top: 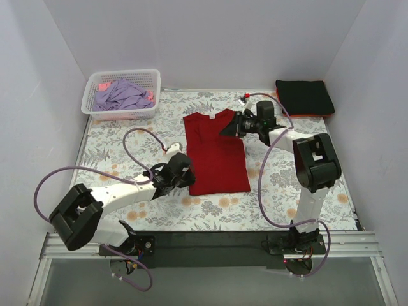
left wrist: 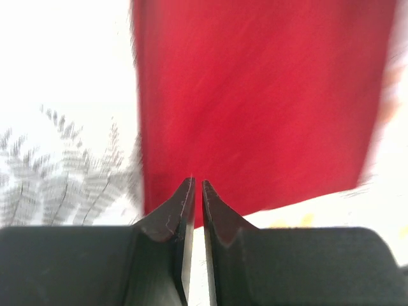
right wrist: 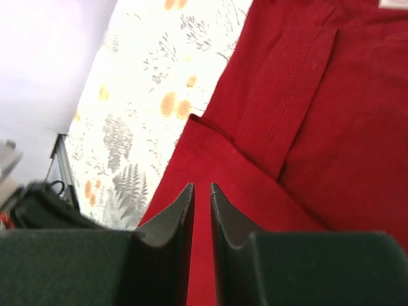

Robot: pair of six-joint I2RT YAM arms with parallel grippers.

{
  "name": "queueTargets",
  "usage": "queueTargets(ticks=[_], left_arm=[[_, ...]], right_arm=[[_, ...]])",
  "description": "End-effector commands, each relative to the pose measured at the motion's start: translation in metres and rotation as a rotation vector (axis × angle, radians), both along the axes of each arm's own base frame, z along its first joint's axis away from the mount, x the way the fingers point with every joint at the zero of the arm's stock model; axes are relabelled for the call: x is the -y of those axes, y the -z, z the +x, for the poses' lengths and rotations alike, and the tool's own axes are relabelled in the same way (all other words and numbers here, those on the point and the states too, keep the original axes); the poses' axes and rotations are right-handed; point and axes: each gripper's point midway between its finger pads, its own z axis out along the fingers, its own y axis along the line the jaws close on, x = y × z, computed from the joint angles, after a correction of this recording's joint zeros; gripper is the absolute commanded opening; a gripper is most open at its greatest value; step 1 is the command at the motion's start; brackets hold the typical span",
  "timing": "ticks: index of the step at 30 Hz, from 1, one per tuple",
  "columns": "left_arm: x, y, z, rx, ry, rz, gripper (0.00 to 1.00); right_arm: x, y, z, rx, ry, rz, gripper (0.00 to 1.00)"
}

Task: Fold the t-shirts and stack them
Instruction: Fold the tshirt

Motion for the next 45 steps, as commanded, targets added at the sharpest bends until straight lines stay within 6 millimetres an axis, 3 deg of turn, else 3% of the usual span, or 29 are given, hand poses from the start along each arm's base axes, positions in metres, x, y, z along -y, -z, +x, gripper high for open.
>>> queueTargets(ticks=[1, 2, 4, 6, 7, 10, 11, 13, 14, 18, 20, 22, 25, 27, 28, 29, 30, 31, 32, 34, 36, 37, 39, 41, 45], left_arm=[[-0.001, -0.053, 0.041, 0.201, -0.061, -0.148, 0.09], [-0.002, -0.072, 0.063, 0.267, -0.087, -0.234, 0.09], [0.003, -0.074, 0.073, 0.262, -0.058, -0.314, 0.08], [0.000, -0.080, 0.098, 0.294, -0.082, -0.353, 0.07], [0.006, -0.069, 0.109, 0.270, -0.070, -0.349, 0.06], [0.016, -0.064, 0.140, 0.290, -0.081, -0.366, 0.04], [0.018, -0.042, 0.149, 0.255, -0.087, -0.356, 0.03], [0.019, -0.025, 0.161, 0.228, -0.105, -0.344, 0.01], [0.013, -0.006, 0.165, 0.205, -0.142, -0.324, 0.01], [-0.007, 0.025, 0.170, 0.158, -0.215, -0.297, 0.00], [-0.018, 0.037, 0.167, 0.130, -0.239, -0.294, 0.00], [-0.021, 0.039, 0.164, 0.115, -0.236, -0.308, 0.00], [-0.020, 0.023, 0.164, 0.134, -0.195, -0.301, 0.00], [-0.010, 0.007, 0.162, 0.134, -0.143, -0.324, 0.03], [-0.006, -0.012, 0.160, 0.163, -0.115, -0.336, 0.04], [-0.004, -0.016, 0.155, 0.151, -0.106, -0.329, 0.06], [-0.001, -0.023, 0.153, 0.157, -0.094, -0.332, 0.07], [0.002, -0.044, 0.151, 0.186, -0.077, -0.354, 0.10], [0.008, -0.049, 0.142, 0.176, -0.058, -0.355, 0.11], [0.017, -0.066, 0.126, 0.178, -0.024, -0.376, 0.14], [0.021, -0.068, 0.107, 0.154, 0.001, -0.373, 0.14], [0.019, -0.057, 0.092, 0.123, 0.009, -0.362, 0.14], [0.026, -0.058, 0.065, 0.096, 0.036, -0.383, 0.14], [0.025, -0.040, 0.035, 0.036, 0.042, -0.383, 0.14], [0.016, 0.002, 0.000, -0.081, 0.011, -0.357, 0.12]], right_arm=[[0.016, -0.030, -0.013, 0.047, -0.018, 0.081, 0.22], [0.022, -0.026, -0.013, 0.036, -0.006, 0.082, 0.22], [0.028, -0.015, -0.016, 0.008, -0.002, 0.090, 0.22], [0.033, -0.005, -0.014, -0.015, 0.008, 0.103, 0.22], [0.035, -0.001, -0.011, -0.015, 0.015, 0.101, 0.22], [0.040, 0.018, 0.001, -0.029, 0.044, 0.084, 0.22], [0.045, 0.023, 0.005, -0.035, 0.057, 0.082, 0.22], [0.050, 0.041, 0.011, -0.065, 0.069, 0.078, 0.22], [0.056, 0.048, 0.016, -0.078, 0.085, 0.076, 0.22], [0.074, 0.087, 0.020, -0.155, 0.123, 0.063, 0.22], [0.082, 0.094, 0.020, -0.173, 0.142, 0.062, 0.21], [0.085, 0.091, 0.020, -0.168, 0.147, 0.065, 0.21], [0.085, 0.068, 0.015, -0.138, 0.142, 0.080, 0.21], [0.085, 0.047, 0.006, -0.116, 0.140, 0.093, 0.22], [0.084, 0.041, 0.001, -0.113, 0.139, 0.097, 0.22], [0.082, 0.034, -0.004, -0.104, 0.133, 0.100, 0.22], [0.080, 0.022, -0.017, -0.093, 0.118, 0.110, 0.22], [0.077, 0.018, -0.025, -0.086, 0.105, 0.111, 0.22], [0.071, 0.006, -0.036, -0.065, 0.084, 0.117, 0.22], [0.068, 0.010, -0.063, -0.103, 0.060, 0.124, 0.22], [0.060, -0.001, -0.084, -0.084, 0.025, 0.134, 0.22], [0.060, 0.010, -0.103, -0.125, 0.019, 0.129, 0.23], [0.055, 0.006, -0.123, -0.108, -0.006, 0.129, 0.23], [0.056, 0.022, -0.146, -0.145, -0.015, 0.111, 0.24], [0.063, 0.055, -0.173, -0.228, -0.016, 0.085, 0.24]])
